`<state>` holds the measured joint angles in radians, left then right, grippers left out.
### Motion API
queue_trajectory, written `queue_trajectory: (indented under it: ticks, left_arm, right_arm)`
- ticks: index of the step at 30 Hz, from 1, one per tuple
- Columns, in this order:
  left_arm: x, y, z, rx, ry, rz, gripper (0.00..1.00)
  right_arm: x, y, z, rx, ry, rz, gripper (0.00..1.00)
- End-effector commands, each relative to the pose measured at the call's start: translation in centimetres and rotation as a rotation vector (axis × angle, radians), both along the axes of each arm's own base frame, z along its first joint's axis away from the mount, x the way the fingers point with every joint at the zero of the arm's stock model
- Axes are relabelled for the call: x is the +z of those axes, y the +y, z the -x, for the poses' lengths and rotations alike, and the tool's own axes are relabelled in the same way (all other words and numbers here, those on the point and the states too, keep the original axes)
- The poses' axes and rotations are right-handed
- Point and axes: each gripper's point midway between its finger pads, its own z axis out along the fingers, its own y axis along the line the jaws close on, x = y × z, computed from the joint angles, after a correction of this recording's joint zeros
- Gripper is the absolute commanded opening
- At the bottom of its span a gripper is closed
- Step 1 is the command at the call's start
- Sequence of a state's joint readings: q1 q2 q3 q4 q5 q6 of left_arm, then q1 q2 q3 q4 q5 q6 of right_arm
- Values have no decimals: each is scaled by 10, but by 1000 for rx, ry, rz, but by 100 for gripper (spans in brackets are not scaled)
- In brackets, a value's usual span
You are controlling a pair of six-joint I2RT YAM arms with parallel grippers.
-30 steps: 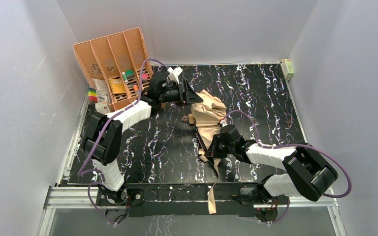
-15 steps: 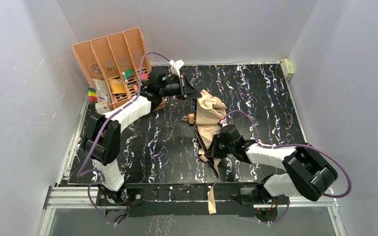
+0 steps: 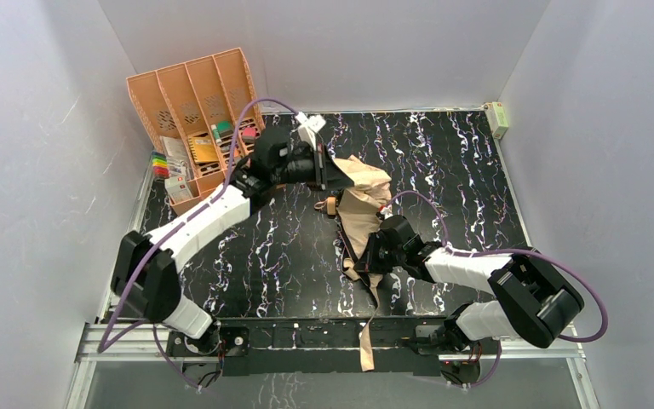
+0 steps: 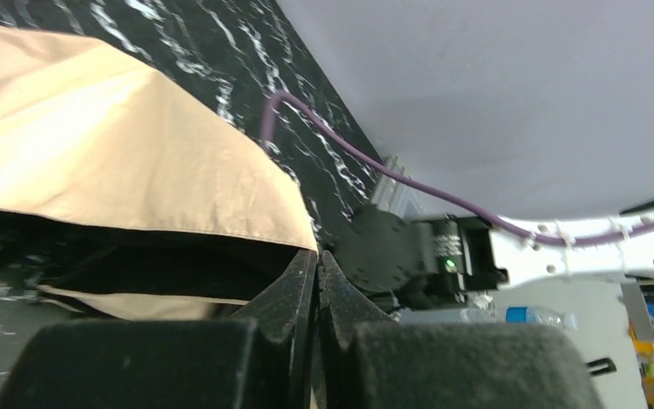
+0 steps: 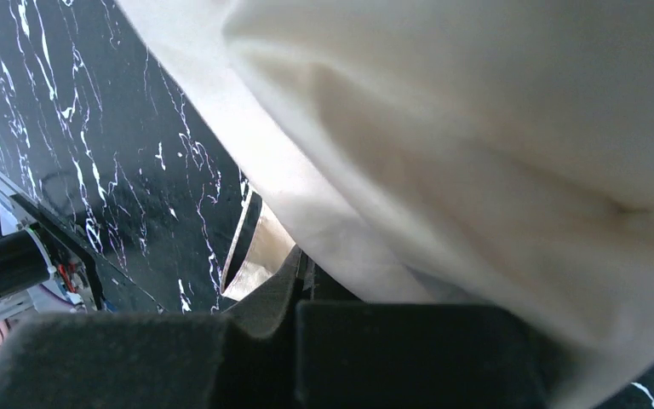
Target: Put away the umbrella
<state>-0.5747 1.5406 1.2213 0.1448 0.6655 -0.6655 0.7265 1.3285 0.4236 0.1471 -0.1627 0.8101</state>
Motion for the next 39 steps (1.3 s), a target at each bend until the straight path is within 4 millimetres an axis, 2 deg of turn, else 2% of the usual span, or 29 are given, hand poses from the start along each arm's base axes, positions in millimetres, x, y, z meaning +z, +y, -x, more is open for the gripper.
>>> queue_trajectory:
  ticks: [1,4,6,9,11,15,19,21,23,26,29,32,35,39]
  left_arm:
    - [16,-17,54,-36,-21,20,0]
    - [16,-18,71,-11,-14,45,0]
    - [15,-16,79,16,-21,69,0]
    - [3,-14,85,32,-2,68,0]
    - [-7,-12,83,55,7,57,0]
    - [-18,-13,76,86,7,38,0]
    - [-23,-21,72,72,12,41,0]
    - [-28,-26,74,57,17,31,0]
    - [-37,-32,81,39,16,5,0]
    - [-56,-37,96,21,22,-36,0]
    - [-82,-39,118,-2,45,-65,0]
    - [-111,-44,137,-27,63,-110,0]
    - [-139,-46,154,-48,91,-144,0]
    - [-177,-47,169,-69,134,-206,0]
  right_arm:
    - [7,3,-18,-35,-39,18,1]
    - [23,16,-27,-25,-84,-43,3]
    - [38,22,-31,-13,-113,-83,8]
    - [65,25,-27,1,-144,-139,17]
    - [81,19,-20,0,-153,-157,23]
    - [100,-4,3,-13,-128,-124,32]
    - [111,-40,24,-79,-101,-35,33]
    - [120,-63,24,-167,-126,27,28]
    - [137,-84,19,-248,-171,84,23]
    - [162,-101,9,-307,-232,146,19]
    - [197,-95,-4,-301,-318,116,15]
    - [219,-77,-15,-244,-374,64,12]
    - [220,-55,-21,-172,-372,22,10]
    - [202,-33,-27,-136,-350,-40,7]
